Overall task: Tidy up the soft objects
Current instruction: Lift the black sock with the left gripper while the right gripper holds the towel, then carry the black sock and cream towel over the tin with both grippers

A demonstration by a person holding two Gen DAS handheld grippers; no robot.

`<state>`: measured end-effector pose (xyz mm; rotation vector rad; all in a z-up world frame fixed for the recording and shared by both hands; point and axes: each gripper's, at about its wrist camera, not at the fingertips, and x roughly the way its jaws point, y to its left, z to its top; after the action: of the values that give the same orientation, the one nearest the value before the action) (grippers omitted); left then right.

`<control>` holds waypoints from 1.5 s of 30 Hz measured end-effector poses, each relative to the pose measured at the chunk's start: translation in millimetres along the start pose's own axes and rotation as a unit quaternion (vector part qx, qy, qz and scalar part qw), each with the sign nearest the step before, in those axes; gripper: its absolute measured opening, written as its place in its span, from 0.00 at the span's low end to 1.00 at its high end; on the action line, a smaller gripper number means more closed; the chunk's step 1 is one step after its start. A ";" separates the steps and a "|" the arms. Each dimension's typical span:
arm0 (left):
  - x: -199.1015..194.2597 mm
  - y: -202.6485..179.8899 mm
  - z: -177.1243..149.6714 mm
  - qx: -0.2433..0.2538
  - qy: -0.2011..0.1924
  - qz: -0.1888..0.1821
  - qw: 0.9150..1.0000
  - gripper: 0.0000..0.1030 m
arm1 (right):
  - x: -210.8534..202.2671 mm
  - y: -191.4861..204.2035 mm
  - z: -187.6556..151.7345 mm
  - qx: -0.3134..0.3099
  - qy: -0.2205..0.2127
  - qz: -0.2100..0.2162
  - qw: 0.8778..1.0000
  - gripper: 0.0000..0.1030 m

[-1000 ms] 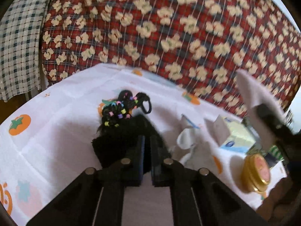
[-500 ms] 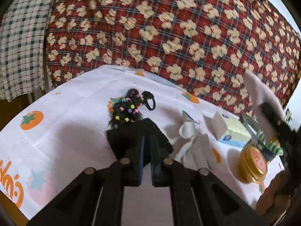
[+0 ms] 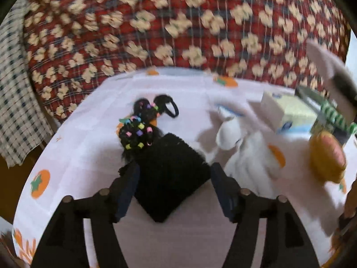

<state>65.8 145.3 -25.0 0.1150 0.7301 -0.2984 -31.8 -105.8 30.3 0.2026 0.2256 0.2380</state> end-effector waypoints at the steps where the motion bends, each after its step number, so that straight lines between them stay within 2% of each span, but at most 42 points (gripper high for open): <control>1: 12.0 2.7 1.5 -0.001 0.021 -0.016 1.000 0.87 | 0.6 1.2 -0.4 -0.002 0.001 0.000 1.000 0.14; 3: 31.0 6.0 1.7 -0.011 0.057 -0.035 0.998 0.88 | 0.8 3.7 -1.6 -0.010 0.001 -0.002 1.000 0.14; 5: 42.3 5.2 0.8 -0.014 0.073 -0.023 0.997 0.86 | 0.7 5.4 -1.9 -0.016 0.000 -0.007 1.000 0.14; 6: 40.4 2.7 1.3 -0.009 0.067 -0.018 0.998 0.74 | 0.8 5.2 -1.8 -0.016 0.000 -0.006 1.000 0.14; 8: 38.0 -0.5 1.7 -0.002 0.060 -0.018 0.998 0.63 | 0.6 5.1 -2.2 -0.013 0.002 -0.005 1.000 0.14; 10: 34.3 -1.5 0.8 0.000 0.052 -0.030 0.998 0.35 | 0.0 5.0 -2.4 -0.011 0.003 -0.003 1.000 0.14; 12: 33.1 3.6 1.0 -0.008 0.047 -0.009 0.999 0.21 | 0.1 5.4 -2.3 -0.011 0.001 -0.005 1.000 0.14; 13: 34.4 5.3 1.9 -0.015 0.047 -0.007 0.999 0.21 | 0.3 5.3 -2.5 -0.011 0.001 -0.006 1.000 0.14; 16: 24.1 15.4 -4.4 -0.053 0.034 -0.029 0.998 0.21 | 1.5 3.0 -2.8 -0.007 0.003 -0.004 1.000 0.14; 21: -4.4 13.3 -20.0 -0.047 -0.015 -0.020 0.999 0.21 | 1.1 3.9 -3.2 -0.007 0.002 -0.003 1.000 0.14; 25: -32.0 22.4 -33.3 -0.086 -0.061 -0.033 0.994 0.21 | -0.2 2.2 -2.9 -0.007 -0.004 -0.002 1.000 0.14; 30: -62.6 30.1 -47.0 -0.107 -0.105 -0.034 0.988 0.21 | -1.4 2.1 -2.8 -0.006 -0.005 -0.001 1.000 0.14; 35: -80.0 29.3 -55.7 -0.114 -0.121 -0.033 0.986 0.21 | -6.5 2.5 -2.9 -0.009 -0.012 0.003 1.000 0.14; 40: -88.6 20.3 -63.3 -0.117 -0.130 -0.049 0.983 0.21 | -21.8 2.3 -7.9 -0.014 -0.009 0.009 1.000 0.14; 45: -92.3 -0.1 -65.7 -0.104 -0.136 -0.067 0.983 0.21 | -47.2 -4.4 -16.8 -0.026 -0.008 -0.010 1.000 0.14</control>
<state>-41.3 179.7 -11.7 -0.1708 0.4940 -0.3566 -79.6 -119.2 22.5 0.1512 0.2048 0.2215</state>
